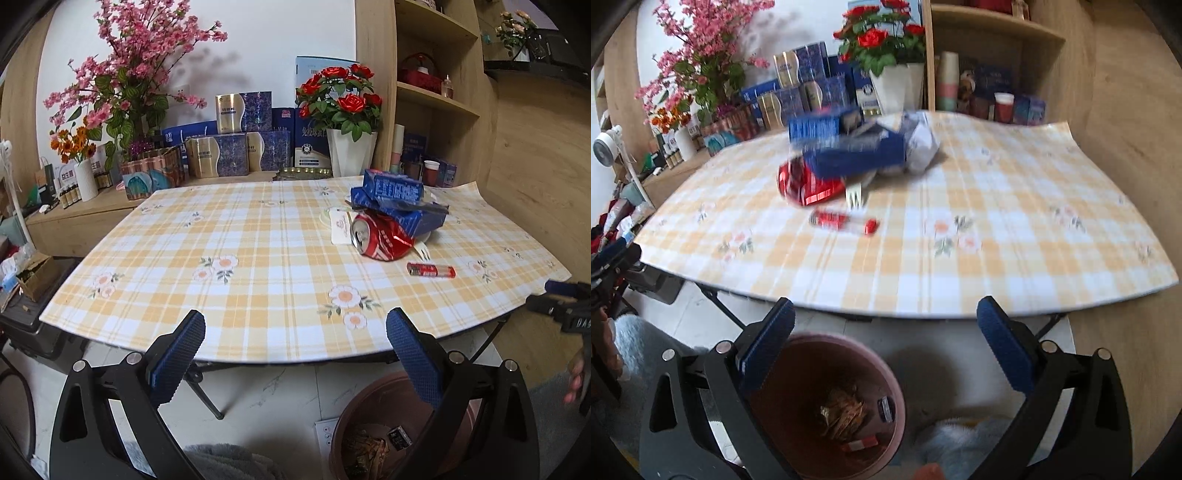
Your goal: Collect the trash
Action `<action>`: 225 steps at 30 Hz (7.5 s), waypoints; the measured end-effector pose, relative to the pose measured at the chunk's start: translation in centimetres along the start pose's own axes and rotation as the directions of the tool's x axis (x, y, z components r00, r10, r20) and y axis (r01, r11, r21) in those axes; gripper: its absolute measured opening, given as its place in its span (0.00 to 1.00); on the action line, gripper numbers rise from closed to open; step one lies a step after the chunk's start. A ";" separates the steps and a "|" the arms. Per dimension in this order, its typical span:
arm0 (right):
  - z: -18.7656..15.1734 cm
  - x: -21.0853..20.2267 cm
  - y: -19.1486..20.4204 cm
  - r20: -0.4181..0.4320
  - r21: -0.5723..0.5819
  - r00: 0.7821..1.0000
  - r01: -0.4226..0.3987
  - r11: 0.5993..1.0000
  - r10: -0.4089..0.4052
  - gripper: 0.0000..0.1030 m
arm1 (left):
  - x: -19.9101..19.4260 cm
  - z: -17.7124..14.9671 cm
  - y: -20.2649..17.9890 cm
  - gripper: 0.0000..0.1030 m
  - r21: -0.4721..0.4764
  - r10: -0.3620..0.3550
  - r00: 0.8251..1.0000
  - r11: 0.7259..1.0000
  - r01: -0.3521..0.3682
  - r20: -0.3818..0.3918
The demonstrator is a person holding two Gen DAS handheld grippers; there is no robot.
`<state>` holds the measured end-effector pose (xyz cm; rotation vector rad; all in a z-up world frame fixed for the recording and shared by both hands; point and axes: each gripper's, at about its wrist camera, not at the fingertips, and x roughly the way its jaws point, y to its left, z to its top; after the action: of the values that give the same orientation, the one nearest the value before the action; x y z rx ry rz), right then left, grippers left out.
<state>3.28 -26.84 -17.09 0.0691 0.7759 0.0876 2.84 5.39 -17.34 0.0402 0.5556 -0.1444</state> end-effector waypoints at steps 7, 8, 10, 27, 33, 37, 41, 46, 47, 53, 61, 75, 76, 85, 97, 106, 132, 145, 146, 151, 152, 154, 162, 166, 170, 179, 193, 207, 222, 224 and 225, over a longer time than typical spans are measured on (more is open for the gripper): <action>3.7 -0.6 -0.5 0.052 -0.066 0.999 0.015 0.998 -0.011 0.95 | -0.4 3.9 0.6 0.93 -0.007 0.000 1.000 1.000 0.000 0.024; 4.1 -0.5 -0.5 0.056 -0.076 0.998 0.018 0.997 -0.014 0.94 | -0.4 4.2 0.7 0.93 -0.011 -0.002 1.000 1.000 0.002 0.024; 4.8 -0.3 -0.4 0.057 -0.088 0.998 0.022 0.996 -0.017 0.95 | -0.3 5.0 1.1 0.93 -0.023 -0.006 1.000 1.000 0.007 0.024; 15.4 7.7 5.8 0.030 -0.097 0.995 -0.097 0.991 0.100 0.94 | 5.0 7.7 4.2 0.93 -0.102 0.015 1.000 0.995 -0.017 -0.022; 19.7 12.2 8.6 -0.009 0.003 0.994 -0.106 0.994 0.106 0.94 | 6.7 7.2 5.8 0.93 -0.141 0.021 0.999 0.990 -0.027 -0.043; 21.2 15.1 9.6 -0.053 0.040 0.998 -0.034 0.999 0.036 0.94 | 7.6 6.3 6.7 0.93 -0.168 0.014 0.998 0.986 -0.025 -0.065; 21.7 17.6 9.9 -0.114 0.040 0.993 0.036 0.999 -0.031 0.94 | 8.1 5.5 7.2 0.93 -0.182 0.012 0.997 0.983 -0.026 -0.081; 22.0 20.6 9.6 -0.213 0.039 0.969 0.136 0.990 -0.125 0.94 | 8.6 5.0 7.6 0.93 -0.197 0.003 0.996 0.980 -0.021 -0.090; 22.0 21.0 9.4 -0.232 0.042 0.965 0.137 0.990 -0.123 0.94 | 8.6 5.0 7.6 0.93 -0.201 -0.001 0.996 0.979 -0.018 -0.092; 22.9 20.4 9.2 -0.202 0.027 0.979 0.041 0.999 -0.035 0.83 | 9.1 5.4 6.7 0.87 -0.199 -0.066 0.993 0.979 0.046 -0.095; 25.2 14.6 7.8 0.039 -0.040 0.999 -0.003 0.999 0.004 0.82 | 10.8 8.1 3.4 0.62 -0.245 -0.265 0.958 0.941 0.232 -0.113; 16.0 6.3 0.4 0.153 -0.041 0.988 0.036 0.999 -0.029 0.82 | 18.5 10.5 -3.8 0.47 -0.587 -0.587 0.794 0.702 0.403 -0.158; 15.4 6.0 0.0 0.155 -0.029 0.987 0.037 0.999 -0.032 0.82 | 19.0 10.4 -4.0 0.46 -0.612 -0.593 0.789 0.687 0.393 -0.160; 10.8 4.4 -3.8 0.148 0.045 0.988 0.036 0.998 -0.042 0.82 | 21.6 9.9 -4.6 0.43 -0.741 -0.606 0.786 0.582 0.336 -0.120; 7.5 3.3 -5.2 0.125 0.118 0.992 0.018 0.993 -0.032 0.82 | 19.1 11.9 -4.8 0.02 -0.649 -0.575 0.813 0.654 0.389 -0.092; 6.3 1.3 -3.5 0.132 0.115 0.991 -0.011 0.993 -0.004 0.82 | 11.3 13.7 -4.8 0.02 -0.394 -0.540 0.826 0.803 0.447 -0.163; -0.3 -1.2 -1.3 0.046 0.110 0.999 -0.022 0.994 0.017 0.82 | 11.9 -6.4 -8.5 0.02 -0.318 -0.487 0.694 0.873 0.369 -0.530; -2.6 0.1 -0.1 -0.004 0.103 0.999 -0.048 0.994 0.048 0.82 | 10.4 -2.7 -5.0 0.74 -0.277 -0.382 0.852 0.915 0.294 -0.358; -2.9 0.4 0.2 -0.006 0.106 0.998 -0.056 0.993 0.057 0.82 | 9.8 -2.0 -4.3 0.75 -0.279 -0.403 0.850 0.906 0.318 -0.339; -4.1 1.4 1.8 -0.013 0.102 0.994 -0.103 0.989 0.105 0.82 | 5.9 0.0 -2.9 0.85 -0.126 -0.297 0.918 0.954 0.273 -0.261; -4.4 1.6 2.3 -0.019 0.095 0.993 -0.114 0.989 0.116 0.82 | 5.4 0.2 -2.7 0.85 -0.112 -0.294 0.921 0.955 0.273 -0.255; -5.0 2.2 3.2 -0.035 0.073 0.991 -0.127 0.989 0.130 0.82 | 3.8 0.1 -2.4 0.87 -0.069 -0.274 0.933 0.962 0.266 -0.233; -7.9 4.6 5.3 -0.137 0.015 0.980 -0.140 0.990 0.141 0.82 | 0.6 -2.2 -2.3 0.94 0.106 -0.135 0.979 0.983 0.152 -0.150; -8.4 5.2 5.5 -0.168 0.017 0.976 -0.136 0.991 0.137 0.82 | 0.7 -2.7 -1.9 0.94 0.106 -0.105 0.984 0.987 0.121 -0.141; -8.6 5.3 5.7 -0.181 0.010 0.974 -0.136 0.991 0.136 0.83 | 0.8 -3.1 -1.1 0.94 0.069 -0.076 0.988 0.994 0.086 -0.136; -8.8 5.8 5.5 -0.206 0.024 0.966 -0.157 0.987 0.159 0.92 | 1.1 -3.4 -0.9 0.94 0.053 -0.064 0.986 0.996 0.073 -0.152; -8.4 4.8 4.5 -0.171 0.040 0.979 -0.109 0.993 0.115 0.94 | 1.3 -3.3 0.4 0.94 -0.026 -0.089 0.983 0.996 0.086 -0.162; -7.2 4.4 4.0 -0.152 0.042 0.986 -0.061 0.997 0.067 0.95 | 0.7 -3.1 0.4 0.94 -0.018 -0.086 0.987 0.996 0.084 -0.139; 0.5 3.1 3.3 -0.088 -0.103 0.996 0.005 0.995 -0.014 0.94 | 2.1 0.7 1.2 0.94 -0.066 -0.137 0.983 0.989 0.129 -0.121; 1.8 3.3 3.3 -0.088 -0.123 0.995 0.028 0.992 -0.039 0.94 | 2.3 1.8 1.5 0.94 -0.061 -0.122 0.986 0.991 0.116 -0.110; 2.3 3.4 3.3 -0.090 -0.128 0.995 0.032 0.991 -0.044 0.94 | 2.6 2.6 1.8 0.94 -0.062 -0.111 0.988 0.993 0.105 -0.104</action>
<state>7.12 -23.27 -17.52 -0.0710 0.8626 0.1042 6.59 6.62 -16.53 -0.0369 0.6695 -0.2330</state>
